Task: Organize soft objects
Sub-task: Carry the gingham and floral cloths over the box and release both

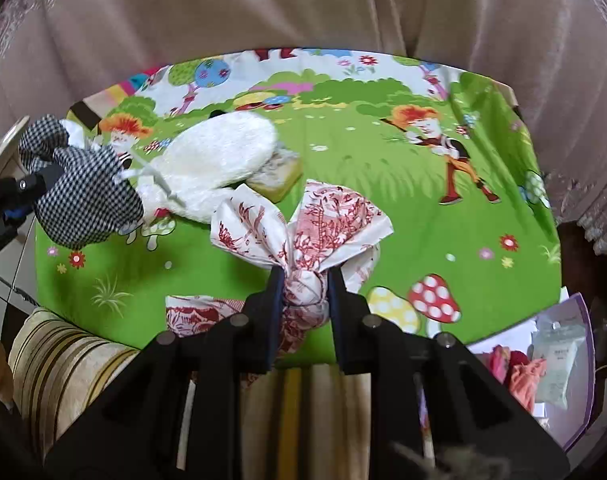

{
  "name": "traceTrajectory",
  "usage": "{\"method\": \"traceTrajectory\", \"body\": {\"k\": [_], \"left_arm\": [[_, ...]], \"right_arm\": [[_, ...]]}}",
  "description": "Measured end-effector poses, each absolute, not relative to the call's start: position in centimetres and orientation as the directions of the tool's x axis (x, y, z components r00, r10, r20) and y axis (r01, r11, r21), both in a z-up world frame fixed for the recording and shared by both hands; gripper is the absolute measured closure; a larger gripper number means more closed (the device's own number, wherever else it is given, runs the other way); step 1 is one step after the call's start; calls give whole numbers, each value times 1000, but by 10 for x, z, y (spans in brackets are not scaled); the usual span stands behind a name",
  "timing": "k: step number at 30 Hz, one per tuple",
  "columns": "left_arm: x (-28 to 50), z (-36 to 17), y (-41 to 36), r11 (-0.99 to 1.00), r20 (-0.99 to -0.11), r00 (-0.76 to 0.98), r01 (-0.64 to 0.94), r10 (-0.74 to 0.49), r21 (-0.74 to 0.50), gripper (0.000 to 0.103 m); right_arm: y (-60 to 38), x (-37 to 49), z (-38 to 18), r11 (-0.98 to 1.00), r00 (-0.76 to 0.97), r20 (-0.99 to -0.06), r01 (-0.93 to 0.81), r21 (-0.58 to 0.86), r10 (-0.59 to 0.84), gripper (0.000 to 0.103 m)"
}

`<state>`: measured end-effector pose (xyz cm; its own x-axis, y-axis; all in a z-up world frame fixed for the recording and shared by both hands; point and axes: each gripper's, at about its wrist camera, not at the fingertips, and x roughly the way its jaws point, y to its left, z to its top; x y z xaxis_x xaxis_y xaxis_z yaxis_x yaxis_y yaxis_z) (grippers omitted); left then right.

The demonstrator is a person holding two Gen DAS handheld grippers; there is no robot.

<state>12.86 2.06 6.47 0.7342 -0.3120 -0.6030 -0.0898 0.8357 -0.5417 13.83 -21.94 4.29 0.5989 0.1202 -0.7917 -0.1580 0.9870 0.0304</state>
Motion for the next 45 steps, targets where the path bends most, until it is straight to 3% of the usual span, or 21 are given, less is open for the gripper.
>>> {"method": "traceTrajectory", "body": {"k": [25,45], "left_arm": [[122,64,-124,830,-632,572,173,-523,-530,87],[114,62,-223,782,-658,423,358,-624,-511,87]], "right_arm": [[-350,91,62,996,645,-764,74,53,-7,78],[-430,58,59,971,627,-768,236,30,-128,78]]}}
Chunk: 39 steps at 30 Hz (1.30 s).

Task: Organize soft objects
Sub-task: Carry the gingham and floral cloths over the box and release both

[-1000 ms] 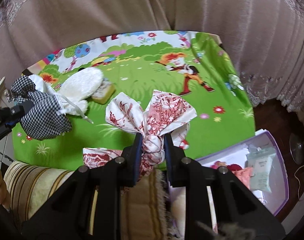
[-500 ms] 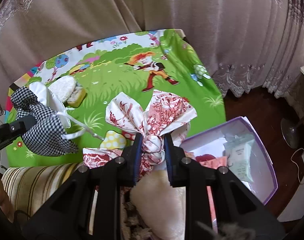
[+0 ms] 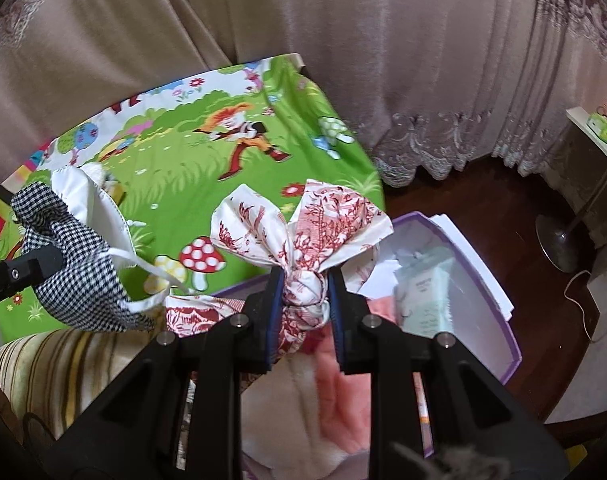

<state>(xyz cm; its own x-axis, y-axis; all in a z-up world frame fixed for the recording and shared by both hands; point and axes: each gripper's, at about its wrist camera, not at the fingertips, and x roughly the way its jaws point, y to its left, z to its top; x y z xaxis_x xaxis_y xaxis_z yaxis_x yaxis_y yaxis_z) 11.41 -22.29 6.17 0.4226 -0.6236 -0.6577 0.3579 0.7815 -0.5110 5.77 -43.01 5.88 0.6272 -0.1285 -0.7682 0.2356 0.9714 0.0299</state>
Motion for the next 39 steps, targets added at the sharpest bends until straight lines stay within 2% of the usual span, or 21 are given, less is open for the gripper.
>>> {"method": "traceTrajectory", "body": {"k": [20,23,24,25,26,27,28,31,39], "left_arm": [[95,50,-321,692,-698,230,519,-678,-501,87],[93,46,-331,675,-709,185,534,-681,-509,82],[92,44,-334,671,-712,173,537,-681,-511,78],[91,43,-338,669,-719,161,542,-677,-509,71],[91,41,-340,669,-724,154,544,-672,-506,67],[90,40,-341,669,-727,149,546,-670,-504,59],[90,40,-341,667,-728,145,548,-670,-505,54],[89,39,-340,670,-731,145,546,-667,-503,51],[97,45,-324,696,-727,194,523,-659,-491,50]], "right_arm": [[-522,19,55,904,571,-779,428,12,-260,77],[-528,17,54,898,564,-781,440,10,-268,76],[-529,16,54,896,563,-782,444,14,-267,70],[-532,16,54,892,561,-784,452,21,-266,60],[-534,15,54,887,562,-783,461,29,-267,53],[-534,15,54,884,564,-781,466,35,-266,41],[-535,14,55,882,569,-778,469,41,-266,35],[-535,15,56,883,574,-774,467,41,-268,30],[-526,18,53,898,581,-781,436,59,-230,30]]}}
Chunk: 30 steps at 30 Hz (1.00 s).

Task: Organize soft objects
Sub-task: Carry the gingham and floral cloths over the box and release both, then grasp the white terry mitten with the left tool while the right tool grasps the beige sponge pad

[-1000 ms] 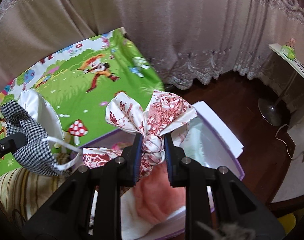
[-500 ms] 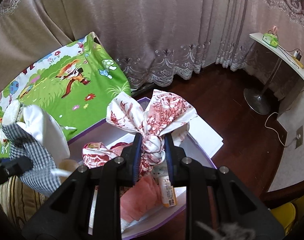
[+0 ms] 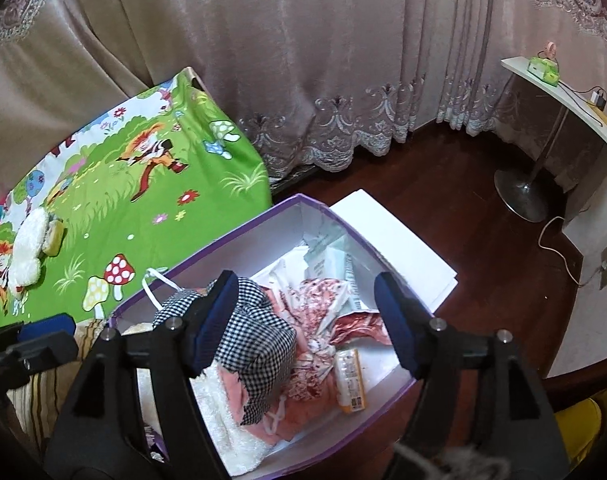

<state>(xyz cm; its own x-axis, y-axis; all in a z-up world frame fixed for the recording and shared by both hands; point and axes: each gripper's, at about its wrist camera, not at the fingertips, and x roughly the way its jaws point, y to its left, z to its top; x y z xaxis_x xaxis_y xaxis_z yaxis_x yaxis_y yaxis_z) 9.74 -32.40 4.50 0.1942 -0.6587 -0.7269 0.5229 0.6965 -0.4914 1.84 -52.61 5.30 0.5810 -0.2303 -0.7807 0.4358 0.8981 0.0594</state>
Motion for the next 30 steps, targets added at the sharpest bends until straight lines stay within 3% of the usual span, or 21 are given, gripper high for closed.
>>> {"method": "traceTrajectory", "body": {"k": [12,30], "left_arm": [[127,52,-270,767,-722,315,448,-616,-460,48],[208,47,-112,921,-778,496,251,-386,-297,47]], "right_arm": [[-502,31,56,922,584,-780,386,24,-224,29],[-442,73,51,967,588,-799,252,34,-125,29]]}}
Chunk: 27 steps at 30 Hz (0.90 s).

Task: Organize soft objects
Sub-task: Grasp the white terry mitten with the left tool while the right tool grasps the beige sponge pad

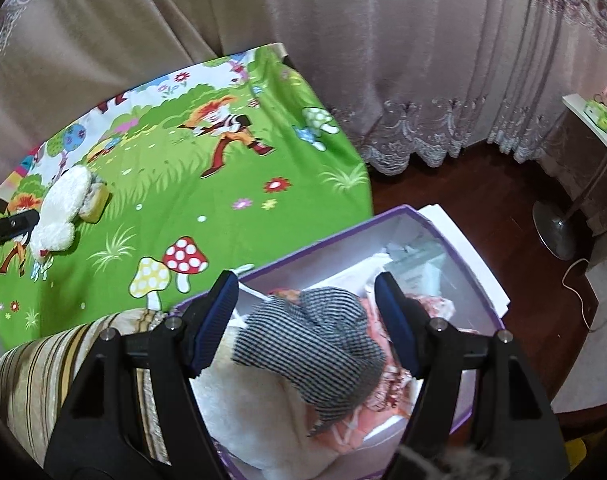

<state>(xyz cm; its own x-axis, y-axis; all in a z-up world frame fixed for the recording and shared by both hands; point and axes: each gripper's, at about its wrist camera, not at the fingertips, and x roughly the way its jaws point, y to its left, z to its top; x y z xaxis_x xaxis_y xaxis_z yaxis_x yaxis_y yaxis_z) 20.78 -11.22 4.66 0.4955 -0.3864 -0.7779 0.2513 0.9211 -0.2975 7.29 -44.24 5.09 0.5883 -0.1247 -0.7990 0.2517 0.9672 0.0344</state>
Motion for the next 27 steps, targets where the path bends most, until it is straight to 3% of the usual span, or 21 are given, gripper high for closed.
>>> {"method": "traceTrajectory", "body": {"k": [16,22,27], "left_arm": [[281,20,-14,970,-838,493,181,-235,-165,44],[307,7,-4,966,-856,472,234,-210,-108,33],[324,-9,4,957,-869,434,258,-235,-131,33]], "right_arm": [[-392,120,43,992,567,-822,121,25,-49,27],[-375,136,37,996,550,-835,81,22,-27,27],[-361,145,33,999,539,-842,52,15,-15,26]]}}
